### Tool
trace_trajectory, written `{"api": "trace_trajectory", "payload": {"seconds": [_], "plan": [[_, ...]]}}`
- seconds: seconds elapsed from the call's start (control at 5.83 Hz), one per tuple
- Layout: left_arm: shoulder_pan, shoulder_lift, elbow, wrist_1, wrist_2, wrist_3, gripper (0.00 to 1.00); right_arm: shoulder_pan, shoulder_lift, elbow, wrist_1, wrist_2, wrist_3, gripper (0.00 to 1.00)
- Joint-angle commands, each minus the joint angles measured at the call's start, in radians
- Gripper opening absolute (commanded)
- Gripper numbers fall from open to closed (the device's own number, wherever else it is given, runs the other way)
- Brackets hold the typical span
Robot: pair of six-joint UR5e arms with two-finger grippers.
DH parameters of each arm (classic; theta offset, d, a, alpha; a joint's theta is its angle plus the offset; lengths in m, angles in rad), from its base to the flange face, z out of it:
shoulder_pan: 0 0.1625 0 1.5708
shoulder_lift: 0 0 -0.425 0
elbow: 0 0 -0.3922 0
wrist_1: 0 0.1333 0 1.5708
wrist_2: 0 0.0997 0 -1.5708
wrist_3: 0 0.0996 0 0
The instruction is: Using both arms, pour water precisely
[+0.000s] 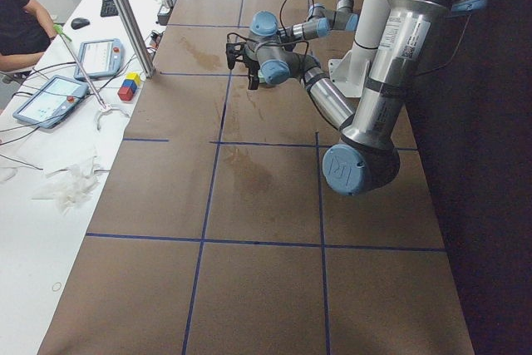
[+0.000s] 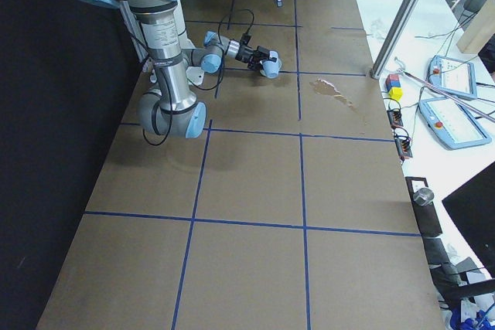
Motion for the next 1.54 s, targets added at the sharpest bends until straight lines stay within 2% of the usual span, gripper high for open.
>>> {"api": "trace_trajectory", "payload": {"seconds": [0.0,0.51,0.86,1.03,1.37], "plan": [[0.000,0.001,-0.001,0.000,0.000,0.000,1.00,-0.002,0.001,-0.007,-0.017,-0.012,-0.051,0.03],[0.000,0.002,-0.001,0.000,0.001,0.000,1.00,-0.002,0.006,-0.009,-0.020,-0.024,-0.031,0.05],[0.000,0.001,-0.001,0.000,0.001,0.000,1.00,-0.003,0.027,0.001,-0.020,-0.003,0.288,0.05],[0.002,0.001,-0.001,0.000,0.001,0.000,1.00,0.000,0.038,0.005,0.021,0.025,0.370,0.05],[0.009,0.001,0.007,0.000,0.001,0.000,1.00,0.014,0.021,0.002,0.305,0.094,0.388,0.05]]}}
